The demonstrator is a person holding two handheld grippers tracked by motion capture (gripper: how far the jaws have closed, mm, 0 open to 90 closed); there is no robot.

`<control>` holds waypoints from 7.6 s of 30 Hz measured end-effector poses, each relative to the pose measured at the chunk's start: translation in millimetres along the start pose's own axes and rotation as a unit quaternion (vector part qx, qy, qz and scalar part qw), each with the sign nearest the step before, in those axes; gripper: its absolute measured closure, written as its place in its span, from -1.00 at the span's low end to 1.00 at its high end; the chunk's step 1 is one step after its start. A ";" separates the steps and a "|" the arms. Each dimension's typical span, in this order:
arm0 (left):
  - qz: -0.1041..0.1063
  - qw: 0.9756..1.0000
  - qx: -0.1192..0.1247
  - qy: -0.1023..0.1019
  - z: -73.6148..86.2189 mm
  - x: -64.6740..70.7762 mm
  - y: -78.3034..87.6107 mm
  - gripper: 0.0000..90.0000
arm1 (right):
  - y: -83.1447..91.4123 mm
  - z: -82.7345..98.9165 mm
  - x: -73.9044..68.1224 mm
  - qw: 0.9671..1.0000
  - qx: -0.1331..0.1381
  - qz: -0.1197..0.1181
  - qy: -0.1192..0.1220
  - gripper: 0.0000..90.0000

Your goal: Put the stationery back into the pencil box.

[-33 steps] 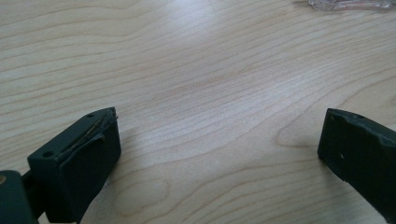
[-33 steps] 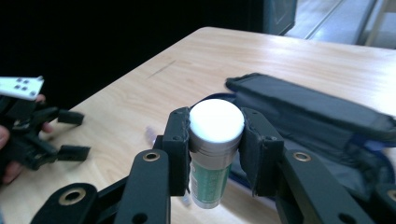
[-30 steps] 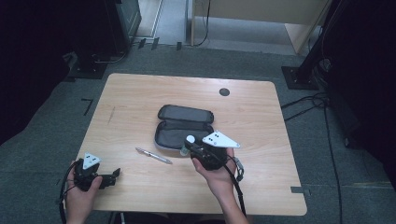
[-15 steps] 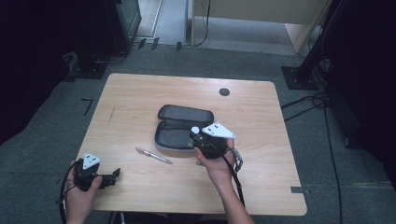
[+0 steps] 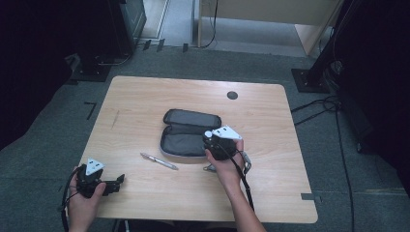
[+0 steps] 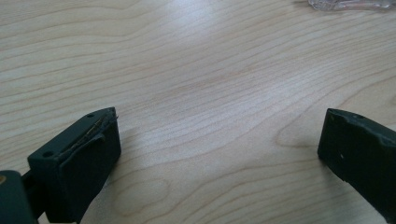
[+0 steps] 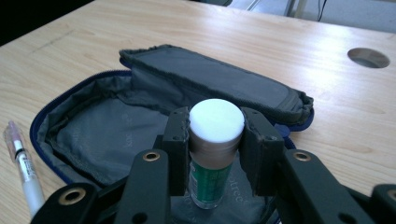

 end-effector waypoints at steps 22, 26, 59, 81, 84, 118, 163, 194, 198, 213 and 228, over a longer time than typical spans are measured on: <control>0.000 1.000 0.000 0.000 0.0 0.0 0.0 -1.00 | -1.8 -7.1 17.6 0.997 -0.001 0.065 0.031 0.46; 0.000 1.000 0.000 0.000 0.0 0.0 0.0 -1.00 | -4.4 -7.3 16.2 0.997 -0.004 0.068 0.044 0.46; 0.003 1.000 0.001 -0.002 0.0 0.7 0.1 -1.00 | -57.3 -19.4 -41.0 0.997 0.029 -0.065 -0.021 0.45; 0.003 1.000 0.001 -0.002 0.0 0.7 0.2 -1.00 | -27.3 6.1 -10.6 0.997 -0.017 -0.071 -0.033 0.44; 0.003 1.000 0.001 -0.002 0.0 0.7 0.1 -1.00 | -25.7 9.1 -5.8 0.996 -0.022 -0.074 -0.036 0.44; 0.003 1.000 0.000 -0.002 0.0 0.9 0.2 -1.00 | -24.1 24.4 -77.1 0.988 -0.020 -0.152 0.019 0.67; 0.003 1.000 0.001 -0.002 0.0 0.8 0.2 -1.00 | -67.4 68.7 -120.0 0.968 -0.125 -0.167 0.142 0.78; 0.003 1.000 0.000 -0.002 0.0 0.9 0.2 -1.00 | -46.5 56.3 -124.9 0.967 -0.107 -0.191 0.132 0.81; 0.003 1.000 0.000 -0.002 0.0 0.9 0.2 -1.00 | -33.9 45.6 -118.6 0.968 -0.094 -0.193 0.133 0.81; 0.003 1.000 0.001 -0.001 0.0 1.0 0.2 -1.00 | -1.8 7.7 -64.9 0.978 -0.062 -0.156 0.123 0.81; 0.003 1.000 0.001 -0.002 0.0 0.9 0.2 -1.00 | -25.9 1.3 -17.0 0.981 -0.098 -0.132 0.098 0.81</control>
Point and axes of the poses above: each handheld gripper's, and its own axes: y roughly backward along the jaws, z roughly out of its underside, x roughly to its right, the point moved 7 cm from there along -y, roughly forward along the jaws, and after that the axes turned 14 degrees about -z, right-handed, at the moved point
